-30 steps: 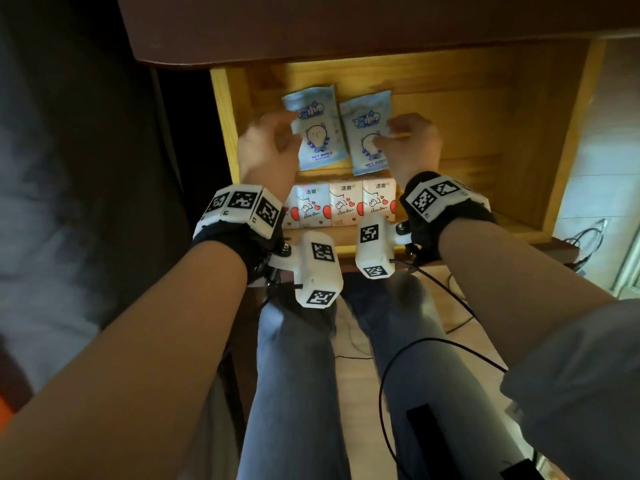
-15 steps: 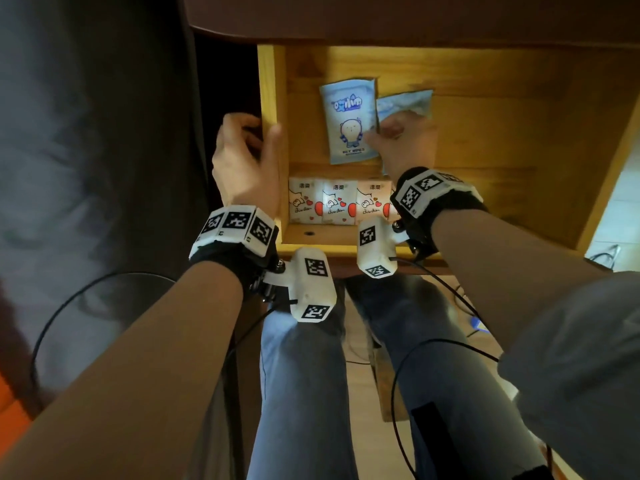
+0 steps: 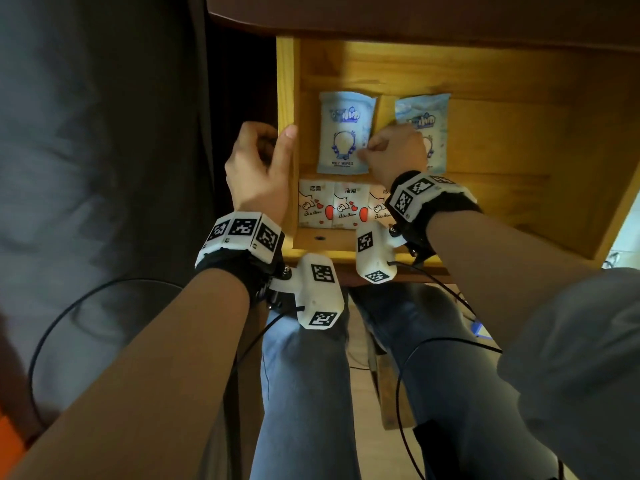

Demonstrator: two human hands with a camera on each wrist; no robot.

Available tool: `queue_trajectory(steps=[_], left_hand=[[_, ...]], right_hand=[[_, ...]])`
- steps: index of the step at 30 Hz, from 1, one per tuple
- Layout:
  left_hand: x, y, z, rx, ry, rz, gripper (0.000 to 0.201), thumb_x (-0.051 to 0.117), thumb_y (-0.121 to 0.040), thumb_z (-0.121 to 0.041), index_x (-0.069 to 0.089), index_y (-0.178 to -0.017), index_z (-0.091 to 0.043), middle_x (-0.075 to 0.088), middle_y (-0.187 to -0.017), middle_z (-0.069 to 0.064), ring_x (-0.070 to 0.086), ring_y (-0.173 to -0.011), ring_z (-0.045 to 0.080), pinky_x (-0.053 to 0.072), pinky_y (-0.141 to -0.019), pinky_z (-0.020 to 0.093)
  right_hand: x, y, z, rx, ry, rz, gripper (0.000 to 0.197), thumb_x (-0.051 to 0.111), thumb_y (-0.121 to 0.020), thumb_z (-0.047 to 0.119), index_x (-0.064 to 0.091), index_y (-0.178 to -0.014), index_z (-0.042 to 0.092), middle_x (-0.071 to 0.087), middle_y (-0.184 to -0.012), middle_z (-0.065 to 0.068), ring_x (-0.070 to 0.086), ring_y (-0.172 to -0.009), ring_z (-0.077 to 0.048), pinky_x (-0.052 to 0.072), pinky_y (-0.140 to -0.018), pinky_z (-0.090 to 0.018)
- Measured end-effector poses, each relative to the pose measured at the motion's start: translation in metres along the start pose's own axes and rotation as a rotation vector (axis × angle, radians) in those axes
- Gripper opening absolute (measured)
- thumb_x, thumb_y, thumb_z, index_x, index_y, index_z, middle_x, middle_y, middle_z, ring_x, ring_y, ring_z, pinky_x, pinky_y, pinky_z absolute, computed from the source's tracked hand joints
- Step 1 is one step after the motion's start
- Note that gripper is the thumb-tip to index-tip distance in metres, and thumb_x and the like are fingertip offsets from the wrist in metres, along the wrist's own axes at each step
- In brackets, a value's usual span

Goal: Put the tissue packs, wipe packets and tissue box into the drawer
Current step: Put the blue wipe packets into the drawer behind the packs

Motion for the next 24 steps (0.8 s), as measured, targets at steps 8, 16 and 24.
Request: queue_trajectory(steps=[8, 16, 24], left_hand=[[0.002, -0.003, 0.004, 0.031, 0.006, 0.037, 0.038, 0.050, -0.090, -0.047, 0.057, -0.102, -0.011, 0.059, -0.086, -0.006, 0.054, -0.073, -0.004, 0.045, -0.066, 0.013], [0.001, -0.002, 0.003, 0.029, 0.034, 0.032, 0.036, 0.052, -0.090, -0.045, 0.057, -0.100, -0.011, 0.059, -0.085, -0.006, 0.055, -0.073, -0.002, 0.047, -0.068, 0.020], [0.002, -0.002, 0.004, 0.021, 0.021, 0.039, 0.036, 0.052, -0.090, -0.045, 0.057, -0.101, -0.011, 0.059, -0.085, -0.005, 0.054, -0.072, -0.003, 0.042, -0.063, 0.009]], right_hand=[[0.025, 0.004, 0.017, -0.066, 0.112, 0.125, 0.022, 0.065, -0.083, 0.027, 0.069, -0.093, 0.007, 0.070, -0.099, -0.011, 0.065, -0.091, -0.023, 0.055, -0.085, -0.035], [0.017, 0.005, 0.008, -0.039, -0.049, 0.061, 0.022, 0.065, -0.082, 0.028, 0.063, -0.098, 0.014, 0.068, -0.104, -0.005, 0.062, -0.091, -0.015, 0.049, -0.080, -0.024], [0.020, -0.002, 0.025, -0.067, -0.004, 0.058, 0.022, 0.064, -0.084, 0.022, 0.064, -0.098, 0.005, 0.067, -0.105, -0.012, 0.063, -0.096, -0.021, 0.047, -0.081, -0.024]])
Point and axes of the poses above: each hand's wrist, its own y-axis away from the middle knuckle, its own x-axis out of the palm, z = x × y, the point moved 7 cm from there along -y, towards the middle knuckle
